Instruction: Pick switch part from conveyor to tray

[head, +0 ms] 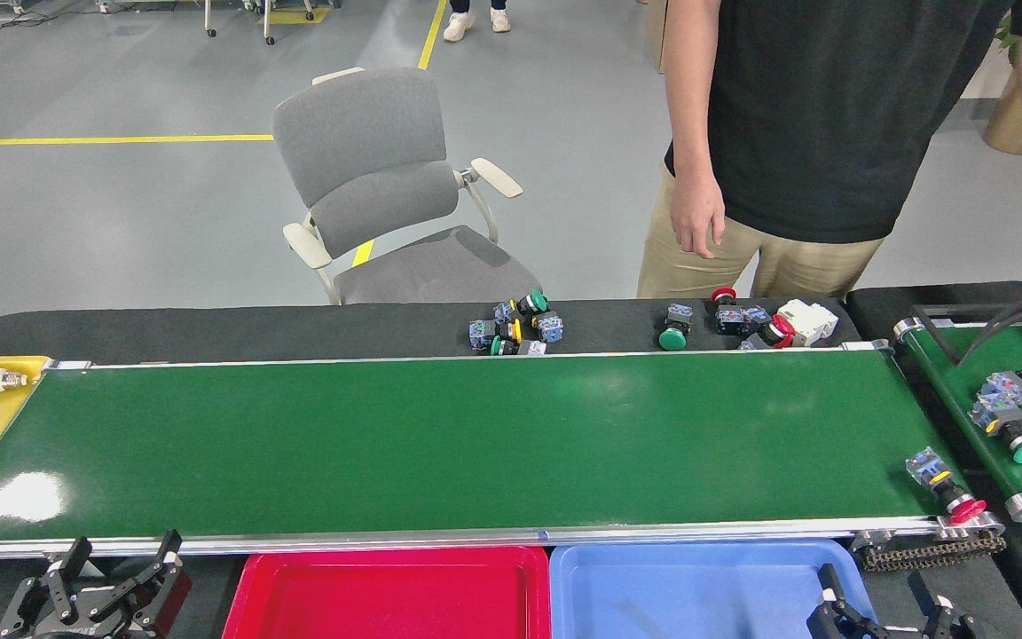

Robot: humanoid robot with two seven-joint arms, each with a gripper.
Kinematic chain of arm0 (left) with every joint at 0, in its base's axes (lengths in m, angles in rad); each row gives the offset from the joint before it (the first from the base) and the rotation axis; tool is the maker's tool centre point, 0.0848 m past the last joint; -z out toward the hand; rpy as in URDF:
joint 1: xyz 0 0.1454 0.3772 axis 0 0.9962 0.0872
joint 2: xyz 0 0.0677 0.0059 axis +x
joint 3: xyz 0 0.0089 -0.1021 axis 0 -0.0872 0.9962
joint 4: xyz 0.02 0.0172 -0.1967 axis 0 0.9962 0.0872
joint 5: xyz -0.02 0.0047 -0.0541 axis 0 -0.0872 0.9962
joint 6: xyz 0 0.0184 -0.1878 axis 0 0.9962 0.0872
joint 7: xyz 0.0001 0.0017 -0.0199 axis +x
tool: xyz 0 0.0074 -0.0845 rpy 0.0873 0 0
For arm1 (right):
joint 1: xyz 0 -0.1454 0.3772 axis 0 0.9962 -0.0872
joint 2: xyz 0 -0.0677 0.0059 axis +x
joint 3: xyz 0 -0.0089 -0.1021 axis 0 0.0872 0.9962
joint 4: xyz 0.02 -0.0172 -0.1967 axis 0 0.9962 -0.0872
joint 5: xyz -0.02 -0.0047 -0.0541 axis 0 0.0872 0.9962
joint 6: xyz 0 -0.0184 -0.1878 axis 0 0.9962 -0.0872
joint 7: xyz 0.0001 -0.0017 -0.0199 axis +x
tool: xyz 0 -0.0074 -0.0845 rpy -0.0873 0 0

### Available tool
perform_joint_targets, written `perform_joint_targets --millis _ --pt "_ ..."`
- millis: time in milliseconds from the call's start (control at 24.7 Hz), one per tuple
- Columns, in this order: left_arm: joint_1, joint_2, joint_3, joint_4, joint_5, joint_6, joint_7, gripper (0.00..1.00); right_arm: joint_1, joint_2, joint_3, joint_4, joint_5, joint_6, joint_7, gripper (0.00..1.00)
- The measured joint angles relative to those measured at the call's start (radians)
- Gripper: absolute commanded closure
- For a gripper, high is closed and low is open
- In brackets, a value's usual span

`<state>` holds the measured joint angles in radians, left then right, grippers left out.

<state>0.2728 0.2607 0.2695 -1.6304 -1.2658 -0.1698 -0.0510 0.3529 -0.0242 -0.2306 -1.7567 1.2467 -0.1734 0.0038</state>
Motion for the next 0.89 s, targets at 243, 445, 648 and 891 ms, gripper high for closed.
perform_joint_targets --millis 243,445,648,891 --pt "0.053 0.001 0.023 -0.012 0.000 0.002 0.040 0.00 -0.002 -0.012 -0.022 0.000 -0.003 0.002 0.000 0.00" --pt "0.053 0.001 0.025 -0.021 0.000 0.002 0.076 0.00 -0.031 -0.016 -0.046 0.011 -0.004 0.005 0.006 0.00" --pt "0.052 0.001 0.025 -0.021 0.000 0.004 0.081 0.00 -0.134 -0.056 -0.067 0.096 -0.004 0.010 0.033 0.00" --pt "0.036 0.003 0.021 -0.013 -0.003 0.002 0.082 0.00 -0.207 -0.078 -0.062 0.164 0.008 0.011 0.084 0.00"
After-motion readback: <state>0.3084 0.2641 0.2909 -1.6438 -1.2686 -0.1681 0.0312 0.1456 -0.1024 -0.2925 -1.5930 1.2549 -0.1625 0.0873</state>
